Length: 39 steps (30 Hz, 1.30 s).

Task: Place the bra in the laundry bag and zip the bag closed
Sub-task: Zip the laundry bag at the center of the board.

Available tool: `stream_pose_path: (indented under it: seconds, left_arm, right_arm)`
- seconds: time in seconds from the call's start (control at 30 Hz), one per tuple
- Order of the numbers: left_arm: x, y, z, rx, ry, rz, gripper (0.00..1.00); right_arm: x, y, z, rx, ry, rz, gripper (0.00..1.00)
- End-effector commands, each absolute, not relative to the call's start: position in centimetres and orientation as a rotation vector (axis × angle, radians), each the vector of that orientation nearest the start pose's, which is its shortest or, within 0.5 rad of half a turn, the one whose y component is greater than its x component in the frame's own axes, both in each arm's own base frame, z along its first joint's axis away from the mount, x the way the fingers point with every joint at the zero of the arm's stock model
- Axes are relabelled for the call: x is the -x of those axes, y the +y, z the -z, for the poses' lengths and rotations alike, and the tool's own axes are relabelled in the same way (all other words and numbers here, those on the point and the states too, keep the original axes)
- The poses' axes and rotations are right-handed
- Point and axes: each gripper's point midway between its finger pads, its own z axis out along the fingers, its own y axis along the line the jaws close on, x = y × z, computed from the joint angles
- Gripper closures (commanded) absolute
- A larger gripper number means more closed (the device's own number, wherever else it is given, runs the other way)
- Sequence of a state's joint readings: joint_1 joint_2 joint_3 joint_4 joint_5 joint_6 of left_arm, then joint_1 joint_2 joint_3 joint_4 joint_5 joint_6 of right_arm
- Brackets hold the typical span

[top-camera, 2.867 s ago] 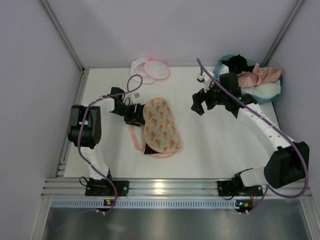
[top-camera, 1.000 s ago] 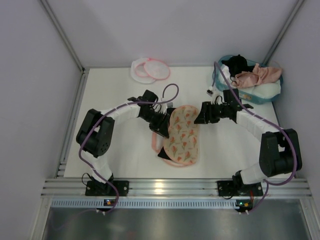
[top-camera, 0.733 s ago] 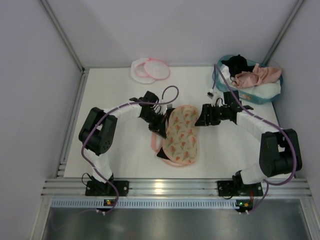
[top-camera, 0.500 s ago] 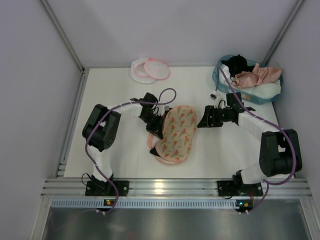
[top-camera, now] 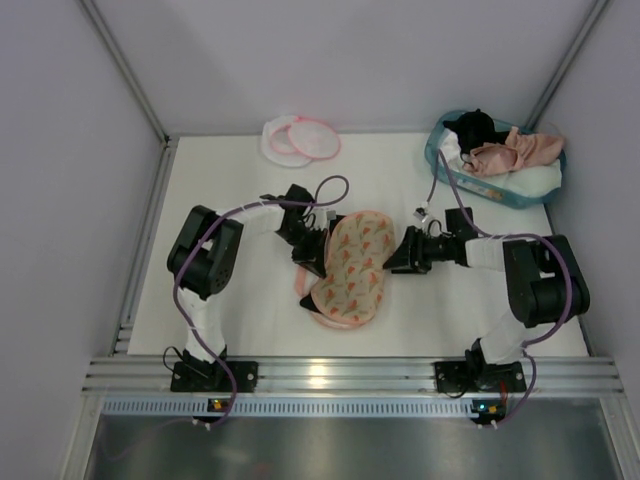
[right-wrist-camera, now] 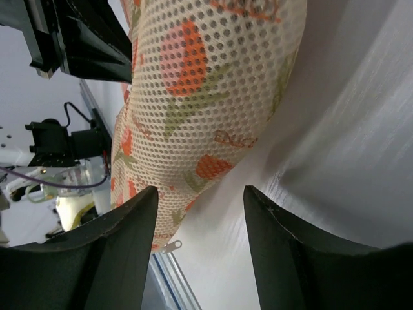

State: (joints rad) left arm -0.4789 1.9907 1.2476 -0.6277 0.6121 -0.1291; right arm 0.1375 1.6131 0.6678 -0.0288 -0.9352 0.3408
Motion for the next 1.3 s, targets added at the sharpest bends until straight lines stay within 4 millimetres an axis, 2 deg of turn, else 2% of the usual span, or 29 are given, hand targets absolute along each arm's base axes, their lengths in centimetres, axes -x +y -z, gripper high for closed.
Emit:
stream_pose_path:
  seconds: [0.0,0.07,0.1,0.17,0.4,0.5,0.57,0.6,0.63,0.67,0.73,0.77,0.8,0.83,0.87,0.9,0.93,1.03,1.17,1.2,1.27]
  left_arm:
    - [-26.3,-21.5,4.9,-0.641,3.037,0.630,1.00]
    - [-26.2,-21.3,5.1,-0.638,3.044,0.622,1.00]
    - [-26.3,-21.3,5.0,-0.633,3.041,0.622,1.00]
    - [-26.3,-20.9,5.3,-0.618,3.053,0.625,1.00]
    - [-26.5,-19.8,5.5,-0.582,3.065,0.606,1.00]
    - [-26.4,-19.7,5.6,-0.584,3.067,0.607,1.00]
    - [-26.5,-19.8,5.4,-0.589,3.061,0.606,1.00]
    - [-26.6,-19.8,5.4,-0.587,3.058,0.604,1.00]
    - [-26.6,-19.8,5.3,-0.590,3.055,0.605,1.00]
    - [-26.7,-19.9,4.8,-0.593,3.040,0.607,1.00]
    - [-26.9,-20.1,4.0,-0.599,3.014,0.639,1.00]
    - [-27.3,-20.4,2.8,-0.610,2.973,0.654,1.00]
    - [-27.5,-20.4,2.2,-0.612,2.951,0.663,1.00]
    - [-28.0,-20.2,1.5,-0.611,2.926,0.655,1.00]
    - [-28.7,-20.1,-0.1,-0.617,2.868,0.636,1.00]
    - [-29.5,-19.4,-0.5,-0.610,2.841,0.571,1.00]
    - [-30.0,-19.1,-1.7,-0.610,2.795,0.540,1.00]
    - [-29.9,-17.9,-1.6,-0.625,2.788,0.456,1.00]
    - [-29.0,-16.4,-0.4,-0.678,2.811,0.373,1.00]
    - [-28.7,-16.3,-0.2,-0.685,2.815,0.371,0.99]
    - [-28.8,-16.6,-1.0,-0.714,2.777,0.400,0.90]
  right_arm:
    - [-26.9,20.5,-6.7,0.166,2.325,-1.560,0.43]
    - [-26.3,20.7,-6.1,0.158,2.321,-1.595,0.44]
    - [-26.7,20.8,-6.3,0.187,2.276,-1.596,0.43]
    - [-25.7,21.0,-5.6,0.134,2.296,-1.646,0.43]
    - [-25.0,22.5,-5.8,0.154,2.226,-1.718,0.41]
    - [-24.9,23.7,-6.3,0.180,2.185,-1.769,0.46]
    - [-24.8,24.4,-6.8,0.183,2.168,-1.805,0.67]
    - [-24.8,24.5,-6.9,0.178,2.173,-1.813,0.90]
    - [-24.9,24.6,-7.1,0.185,2.168,-1.810,1.00]
    - [-24.7,24.5,-6.7,0.151,2.207,-1.804,1.00]
    - [-25.0,24.3,-6.9,0.194,2.219,-1.744,1.00]
    - [-24.6,23.9,-5.7,0.122,2.321,-1.699,1.00]
    - [-24.7,23.7,-5.8,0.202,2.304,-1.628,1.00]
    - [-25.1,23.6,-5.8,0.218,2.311,-1.583,1.00]
    - [-25.6,23.2,-5.5,0.207,2.325,-1.517,1.00]
    - [-25.2,23.0,-5.3,0.216,2.349,-1.490,1.00]
    - [-25.4,22.9,-5.2,0.211,2.357,-1.476,1.00]
    - [-25.7,22.6,-4.5,0.195,2.408,-1.425,1.00]
    - [-26.4,22.5,-3.8,0.195,2.453,-1.369,1.00]
    - [-26.4,22.5,-3.8,0.201,2.457,-1.364,1.00]
    - [-26.5,22.7,-4.1,0.210,2.456,-1.371,1.00]
